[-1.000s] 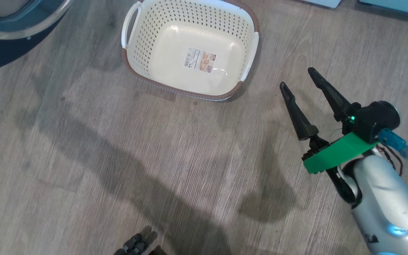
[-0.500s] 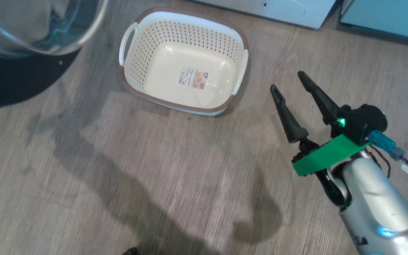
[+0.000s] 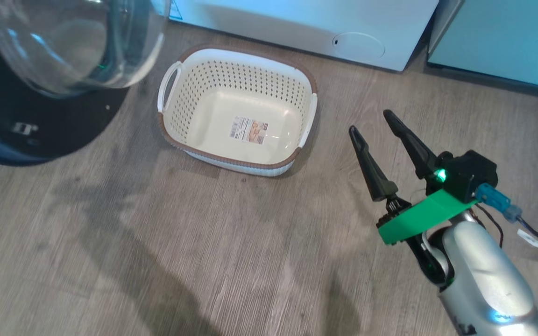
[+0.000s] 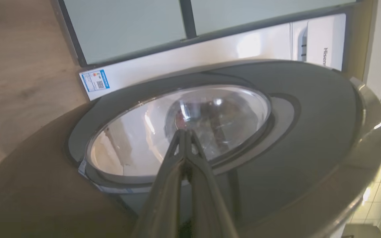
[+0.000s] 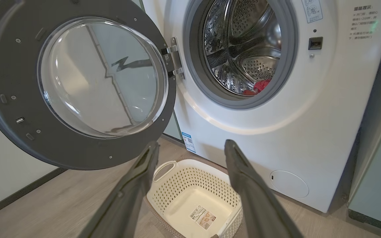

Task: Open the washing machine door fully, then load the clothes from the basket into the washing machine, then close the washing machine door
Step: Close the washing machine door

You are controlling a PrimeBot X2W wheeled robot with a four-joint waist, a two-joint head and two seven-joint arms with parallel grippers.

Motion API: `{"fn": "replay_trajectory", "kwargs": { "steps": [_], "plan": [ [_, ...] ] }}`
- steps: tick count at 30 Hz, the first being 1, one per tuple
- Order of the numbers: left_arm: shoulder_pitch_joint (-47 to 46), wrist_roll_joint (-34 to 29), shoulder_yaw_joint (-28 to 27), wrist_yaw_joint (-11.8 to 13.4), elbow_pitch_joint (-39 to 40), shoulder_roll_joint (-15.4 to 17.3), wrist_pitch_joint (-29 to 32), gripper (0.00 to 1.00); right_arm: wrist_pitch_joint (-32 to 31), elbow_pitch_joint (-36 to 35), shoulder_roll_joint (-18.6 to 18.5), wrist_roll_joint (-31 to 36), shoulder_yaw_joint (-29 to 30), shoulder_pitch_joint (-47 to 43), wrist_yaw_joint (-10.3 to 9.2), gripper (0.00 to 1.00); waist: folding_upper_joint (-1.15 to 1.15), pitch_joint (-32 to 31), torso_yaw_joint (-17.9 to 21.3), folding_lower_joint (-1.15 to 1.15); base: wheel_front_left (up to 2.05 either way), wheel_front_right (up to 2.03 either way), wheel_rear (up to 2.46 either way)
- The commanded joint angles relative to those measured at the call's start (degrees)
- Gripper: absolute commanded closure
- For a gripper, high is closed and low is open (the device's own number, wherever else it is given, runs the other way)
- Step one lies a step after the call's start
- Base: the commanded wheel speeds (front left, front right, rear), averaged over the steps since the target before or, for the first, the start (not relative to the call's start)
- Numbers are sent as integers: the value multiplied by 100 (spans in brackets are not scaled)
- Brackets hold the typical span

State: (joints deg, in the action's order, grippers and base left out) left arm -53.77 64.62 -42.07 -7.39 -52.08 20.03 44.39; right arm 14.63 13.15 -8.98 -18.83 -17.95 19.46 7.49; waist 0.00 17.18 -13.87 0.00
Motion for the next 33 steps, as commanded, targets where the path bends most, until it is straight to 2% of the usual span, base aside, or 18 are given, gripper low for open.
{"fn": "replay_trajectory", "kwargs": {
  "steps": [1, 15, 24, 33],
  "plan": [
    [124, 67, 78, -9, 272, 200, 137, 100, 37, -159, 106, -47, -75, -44, 0, 0, 0, -52, 23, 0, 0, 0, 0],
    [1219, 647, 635, -10, 1360, -584, 1066, 100, 37, -132, 237, -75, -49, -280, 0, 0, 0, -412, 278, 0, 0, 0, 0],
    [1632, 884, 916, -10, 1856, -1265, 1274, 100, 37, -129, 252, -79, -81, -342, 0, 0, 0, -508, 496, 0, 0, 0, 0],
    [1916, 1197, 1059, -10, 2204, -1637, 1088, 100, 37, -190, 255, -56, -67, -319, 0, 0, 0, -350, 811, 0, 0, 0, 0]
  ]
}}
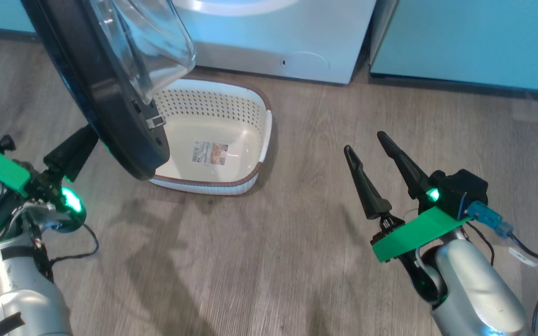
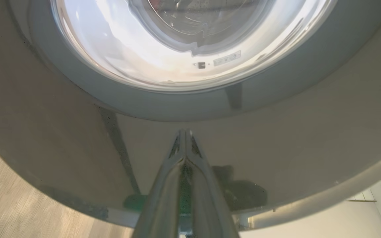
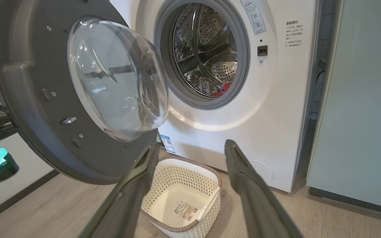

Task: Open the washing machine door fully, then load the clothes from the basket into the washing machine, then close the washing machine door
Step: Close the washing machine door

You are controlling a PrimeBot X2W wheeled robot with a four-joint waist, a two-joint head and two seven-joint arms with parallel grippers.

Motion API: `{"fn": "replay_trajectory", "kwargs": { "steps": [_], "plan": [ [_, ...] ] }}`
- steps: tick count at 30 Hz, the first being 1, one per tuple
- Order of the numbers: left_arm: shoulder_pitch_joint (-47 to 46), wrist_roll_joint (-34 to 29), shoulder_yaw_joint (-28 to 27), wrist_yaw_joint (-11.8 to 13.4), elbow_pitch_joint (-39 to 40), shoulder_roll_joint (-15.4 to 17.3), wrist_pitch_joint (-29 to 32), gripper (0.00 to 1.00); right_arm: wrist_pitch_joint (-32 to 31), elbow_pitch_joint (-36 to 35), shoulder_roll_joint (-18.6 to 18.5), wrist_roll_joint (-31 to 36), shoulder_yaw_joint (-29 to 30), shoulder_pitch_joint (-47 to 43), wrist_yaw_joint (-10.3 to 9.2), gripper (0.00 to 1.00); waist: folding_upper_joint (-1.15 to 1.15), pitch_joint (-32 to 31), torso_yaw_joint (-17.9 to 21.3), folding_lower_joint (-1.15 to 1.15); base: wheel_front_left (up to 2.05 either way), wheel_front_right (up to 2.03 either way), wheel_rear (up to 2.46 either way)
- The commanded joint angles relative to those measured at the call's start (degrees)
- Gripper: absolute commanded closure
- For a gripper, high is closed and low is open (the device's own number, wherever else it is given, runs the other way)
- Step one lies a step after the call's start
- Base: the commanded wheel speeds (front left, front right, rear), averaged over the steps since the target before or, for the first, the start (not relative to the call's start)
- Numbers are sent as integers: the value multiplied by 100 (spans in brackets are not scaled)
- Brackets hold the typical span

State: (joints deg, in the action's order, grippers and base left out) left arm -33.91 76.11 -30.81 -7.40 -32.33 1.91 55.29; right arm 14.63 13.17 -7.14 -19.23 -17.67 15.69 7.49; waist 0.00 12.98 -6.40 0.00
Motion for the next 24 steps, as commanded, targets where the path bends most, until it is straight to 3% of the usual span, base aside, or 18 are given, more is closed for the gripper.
{"fn": "replay_trajectory", "kwargs": {
  "steps": [1, 14, 24],
  "plan": [
    [-73, 99, -41, -9, 246, 153, -50, 100, 37, -203, 70, -7, -78, 68, 0, 0, 0, 114, 104, 0, 0, 0, 0],
    [-225, 1358, 690, -9, 339, 99, -891, 100, 37, -368, 163, 78, 114, 221, 0, 0, 0, 718, 786, 0, 0, 0, 0],
    [-379, 1864, 984, -9, 425, 98, -1685, 100, 37, -427, 320, 90, 224, 289, 0, 0, 0, 1015, 1476, 0, 0, 0, 0]
  ]
}}
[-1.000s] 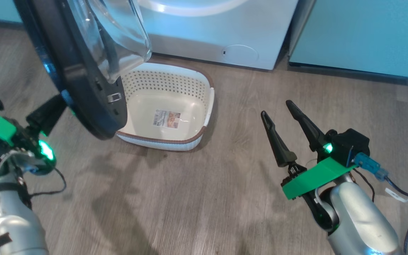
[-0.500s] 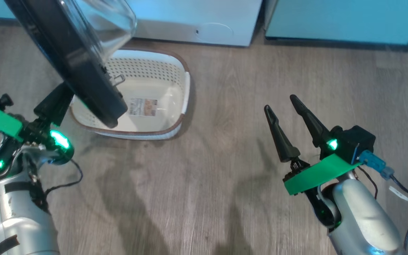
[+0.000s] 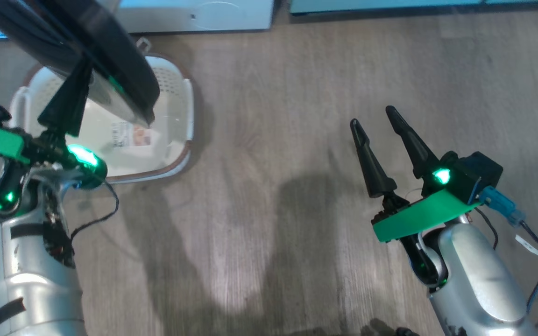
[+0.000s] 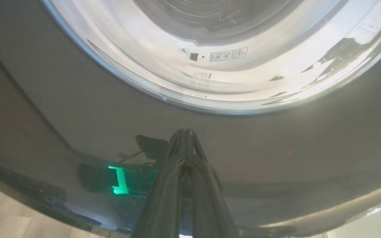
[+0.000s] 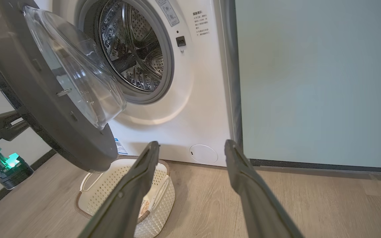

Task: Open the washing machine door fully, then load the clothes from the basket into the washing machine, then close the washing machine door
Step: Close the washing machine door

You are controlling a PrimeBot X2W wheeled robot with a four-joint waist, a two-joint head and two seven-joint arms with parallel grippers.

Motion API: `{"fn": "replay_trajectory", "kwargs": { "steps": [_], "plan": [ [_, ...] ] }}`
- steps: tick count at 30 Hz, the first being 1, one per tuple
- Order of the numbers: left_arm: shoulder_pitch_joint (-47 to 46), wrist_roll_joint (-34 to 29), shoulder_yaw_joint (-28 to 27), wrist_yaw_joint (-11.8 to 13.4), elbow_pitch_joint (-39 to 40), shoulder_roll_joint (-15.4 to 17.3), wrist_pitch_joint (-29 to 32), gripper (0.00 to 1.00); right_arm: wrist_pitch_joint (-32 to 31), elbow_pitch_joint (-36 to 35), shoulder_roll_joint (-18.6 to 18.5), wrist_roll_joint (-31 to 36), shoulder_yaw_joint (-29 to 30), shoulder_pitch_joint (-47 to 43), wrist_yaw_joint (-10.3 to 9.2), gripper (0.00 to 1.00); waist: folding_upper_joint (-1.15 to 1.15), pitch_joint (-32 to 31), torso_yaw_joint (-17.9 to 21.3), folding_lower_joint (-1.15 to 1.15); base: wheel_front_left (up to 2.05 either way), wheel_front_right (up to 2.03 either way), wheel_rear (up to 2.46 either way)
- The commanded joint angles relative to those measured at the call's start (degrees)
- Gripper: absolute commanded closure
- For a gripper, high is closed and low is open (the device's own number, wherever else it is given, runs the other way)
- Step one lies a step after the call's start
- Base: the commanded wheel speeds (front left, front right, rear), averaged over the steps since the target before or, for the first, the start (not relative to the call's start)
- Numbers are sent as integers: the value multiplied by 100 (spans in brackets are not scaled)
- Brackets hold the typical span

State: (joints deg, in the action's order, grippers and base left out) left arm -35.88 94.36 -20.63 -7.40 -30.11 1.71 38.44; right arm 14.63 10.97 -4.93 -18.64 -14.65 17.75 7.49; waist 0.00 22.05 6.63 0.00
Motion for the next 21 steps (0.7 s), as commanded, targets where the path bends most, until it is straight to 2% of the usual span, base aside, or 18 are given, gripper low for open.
{"fn": "replay_trajectory", "kwargs": {
  "steps": [1, 12, 21],
  "plan": [
    [-210, 90, 0, -9, 214, 118, -70, 100, 37, -216, 112, 27, -64, 82, 0, 0, 0, 129, 238, 0, 0, 0, 0],
    [-636, 81, -14, -9, 126, 117, -1065, 100, 37, -280, 194, -44, -47, 90, 0, 0, 0, 295, 908, 0, 0, 0, 0],
    [-1319, -226, -167, -9, -213, 223, -1931, 100, 37, -418, 204, -392, -97, 65, 0, 0, 0, 494, 1572, 0, 0, 0, 0]
  ]
}}
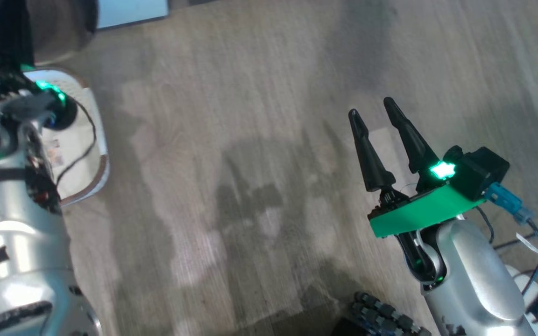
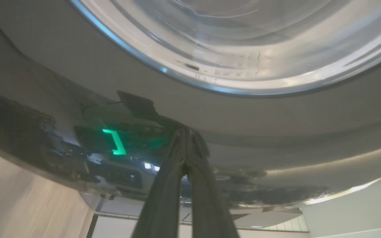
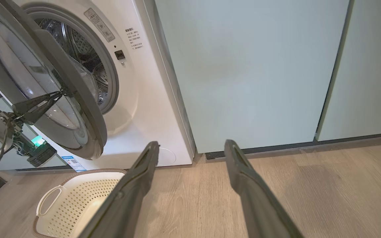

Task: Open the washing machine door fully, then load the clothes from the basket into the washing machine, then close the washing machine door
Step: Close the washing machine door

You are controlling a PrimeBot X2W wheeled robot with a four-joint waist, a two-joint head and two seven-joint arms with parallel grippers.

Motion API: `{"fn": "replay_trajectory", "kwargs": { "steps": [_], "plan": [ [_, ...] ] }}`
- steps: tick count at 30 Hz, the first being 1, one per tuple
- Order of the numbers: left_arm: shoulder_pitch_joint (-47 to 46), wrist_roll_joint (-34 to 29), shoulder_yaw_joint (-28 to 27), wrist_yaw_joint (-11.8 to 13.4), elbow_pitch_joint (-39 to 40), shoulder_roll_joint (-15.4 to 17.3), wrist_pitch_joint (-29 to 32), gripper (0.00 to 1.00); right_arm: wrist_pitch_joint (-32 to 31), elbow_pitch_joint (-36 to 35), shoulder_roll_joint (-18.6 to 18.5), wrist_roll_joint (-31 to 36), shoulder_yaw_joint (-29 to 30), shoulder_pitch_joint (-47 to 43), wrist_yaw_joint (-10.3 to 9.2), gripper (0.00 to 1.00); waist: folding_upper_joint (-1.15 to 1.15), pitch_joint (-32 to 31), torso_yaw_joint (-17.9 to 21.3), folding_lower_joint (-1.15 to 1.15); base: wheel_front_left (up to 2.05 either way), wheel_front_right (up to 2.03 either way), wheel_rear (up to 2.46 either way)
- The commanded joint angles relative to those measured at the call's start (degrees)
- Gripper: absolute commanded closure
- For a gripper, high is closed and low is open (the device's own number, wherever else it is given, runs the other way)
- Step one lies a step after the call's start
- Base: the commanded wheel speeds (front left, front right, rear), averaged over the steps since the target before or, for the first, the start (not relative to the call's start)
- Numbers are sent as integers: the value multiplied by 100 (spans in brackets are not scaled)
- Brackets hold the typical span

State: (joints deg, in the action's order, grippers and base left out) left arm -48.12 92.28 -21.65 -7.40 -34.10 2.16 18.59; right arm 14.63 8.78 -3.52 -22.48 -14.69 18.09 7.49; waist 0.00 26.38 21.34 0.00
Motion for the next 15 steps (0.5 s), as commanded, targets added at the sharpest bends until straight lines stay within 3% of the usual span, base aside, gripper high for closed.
{"fn": "replay_trajectory", "kwargs": {
  "steps": [1, 15],
  "plan": [
    [-177, -54, -96, -9, 171, 206, -51, 100, 37, -232, 63, -54, -99, 33, 0, 0, 0, 82, 172, 0, 0, 0, 0],
    [-1236, -489, -288, -9, -518, 577, -1178, 100, 37, -339, 64, -407, 7, -124, 0, 0, 0, 244, 735, 0, 0, 0, 0]
  ]
}}
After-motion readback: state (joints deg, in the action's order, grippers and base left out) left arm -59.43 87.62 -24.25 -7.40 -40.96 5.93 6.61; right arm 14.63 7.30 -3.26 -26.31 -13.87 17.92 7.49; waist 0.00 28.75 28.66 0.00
